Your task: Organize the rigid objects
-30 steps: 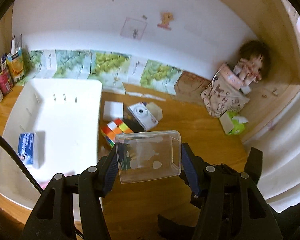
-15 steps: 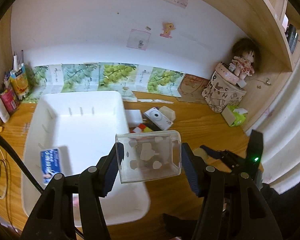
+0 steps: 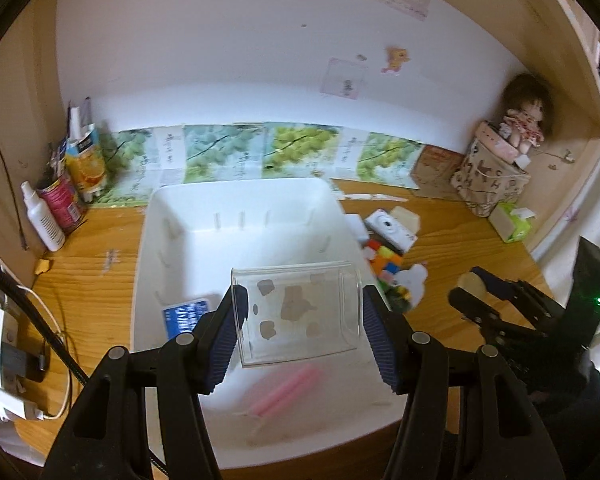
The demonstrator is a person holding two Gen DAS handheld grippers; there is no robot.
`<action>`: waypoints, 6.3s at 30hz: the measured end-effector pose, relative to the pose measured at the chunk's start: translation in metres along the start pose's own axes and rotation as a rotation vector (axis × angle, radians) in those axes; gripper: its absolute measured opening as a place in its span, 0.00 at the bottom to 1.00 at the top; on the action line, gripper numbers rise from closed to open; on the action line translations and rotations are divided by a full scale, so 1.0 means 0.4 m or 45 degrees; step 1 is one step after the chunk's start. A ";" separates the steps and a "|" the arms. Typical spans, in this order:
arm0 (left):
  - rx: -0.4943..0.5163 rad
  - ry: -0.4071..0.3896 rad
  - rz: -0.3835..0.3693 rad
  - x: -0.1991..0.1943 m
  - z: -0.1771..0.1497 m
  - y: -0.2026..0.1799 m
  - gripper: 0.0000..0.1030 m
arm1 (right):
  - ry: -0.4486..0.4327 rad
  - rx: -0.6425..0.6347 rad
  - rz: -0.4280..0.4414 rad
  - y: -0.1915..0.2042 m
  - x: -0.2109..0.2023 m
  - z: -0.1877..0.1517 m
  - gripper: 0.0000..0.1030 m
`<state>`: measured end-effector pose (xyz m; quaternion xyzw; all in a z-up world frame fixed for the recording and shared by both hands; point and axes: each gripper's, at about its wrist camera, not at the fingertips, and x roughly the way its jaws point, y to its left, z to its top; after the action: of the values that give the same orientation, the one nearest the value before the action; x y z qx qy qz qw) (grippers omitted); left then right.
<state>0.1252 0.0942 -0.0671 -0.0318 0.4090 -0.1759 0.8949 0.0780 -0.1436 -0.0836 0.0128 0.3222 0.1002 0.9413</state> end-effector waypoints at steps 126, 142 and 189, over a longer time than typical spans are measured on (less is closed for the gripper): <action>-0.676 0.249 0.300 0.333 -0.070 -0.396 0.83 | 0.293 -0.094 0.331 -0.412 0.072 0.153 0.81; -0.793 0.297 0.535 0.434 -0.062 -0.375 0.81 | 0.467 -0.039 0.342 -0.456 0.192 0.104 0.81; -0.818 0.423 0.504 0.384 -0.152 -0.397 0.46 | 0.690 -0.275 0.371 -0.306 0.350 0.045 0.81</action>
<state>0.1268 -0.1016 -0.1863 -0.2015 0.5804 0.1335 0.7777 0.2192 -0.2352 -0.1648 -0.0682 0.5435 0.2674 0.7928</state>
